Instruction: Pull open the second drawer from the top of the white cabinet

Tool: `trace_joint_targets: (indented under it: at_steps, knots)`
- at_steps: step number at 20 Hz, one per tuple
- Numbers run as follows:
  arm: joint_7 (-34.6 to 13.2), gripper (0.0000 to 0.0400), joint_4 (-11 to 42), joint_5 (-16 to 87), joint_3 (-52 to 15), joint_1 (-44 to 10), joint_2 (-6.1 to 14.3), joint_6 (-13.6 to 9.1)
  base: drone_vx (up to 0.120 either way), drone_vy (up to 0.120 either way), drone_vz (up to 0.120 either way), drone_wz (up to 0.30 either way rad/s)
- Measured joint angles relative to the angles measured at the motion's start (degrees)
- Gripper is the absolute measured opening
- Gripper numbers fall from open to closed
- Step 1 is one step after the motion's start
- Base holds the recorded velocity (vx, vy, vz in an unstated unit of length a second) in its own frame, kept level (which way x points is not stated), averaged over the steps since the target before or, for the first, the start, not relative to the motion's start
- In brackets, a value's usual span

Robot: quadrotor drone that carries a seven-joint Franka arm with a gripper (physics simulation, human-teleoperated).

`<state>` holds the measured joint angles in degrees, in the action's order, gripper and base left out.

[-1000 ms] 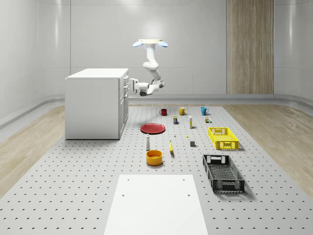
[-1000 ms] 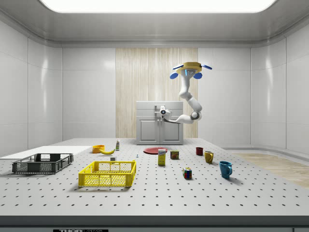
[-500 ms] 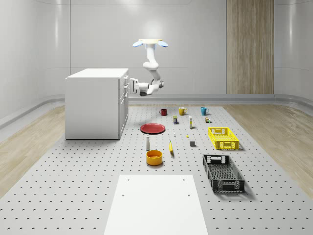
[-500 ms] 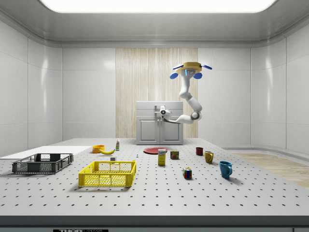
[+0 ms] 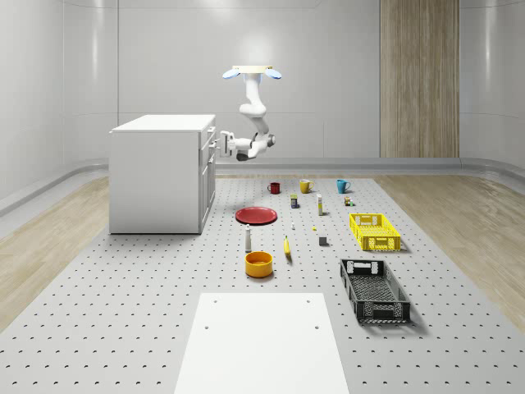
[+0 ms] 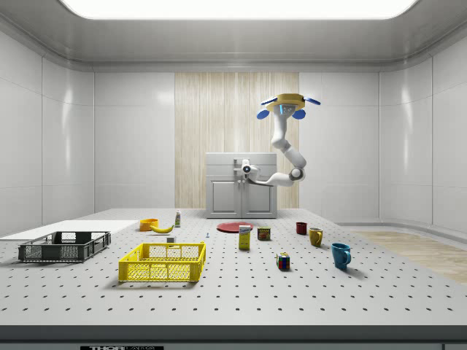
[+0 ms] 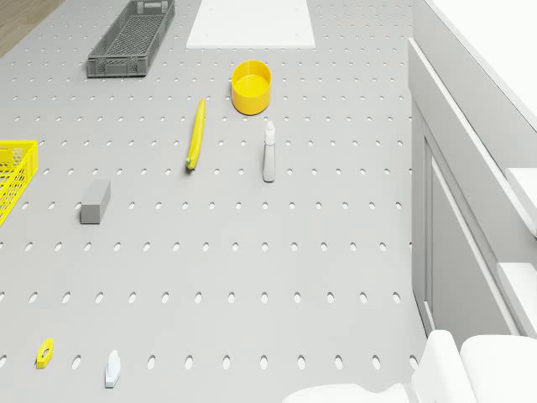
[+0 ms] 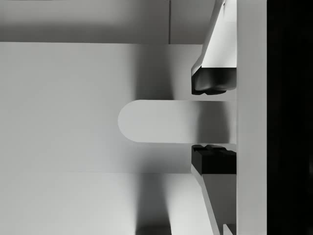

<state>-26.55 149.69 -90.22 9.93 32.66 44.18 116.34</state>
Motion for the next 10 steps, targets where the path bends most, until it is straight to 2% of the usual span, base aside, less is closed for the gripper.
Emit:
trace_joint_targets:
  at_steps: [4, 10]
  knots:
    - [-2.0, 0.0134, 0.4, 1.2, 0.8, -0.9, 0.9, -1.1, 0.0, 0.0, 0.0, 0.0]
    - [-2.5, 0.0137, 1.0, 3.4, 2.3, -2.1, 2.2, -2.9, 0.0, 0.0, 0.0, 0.0]
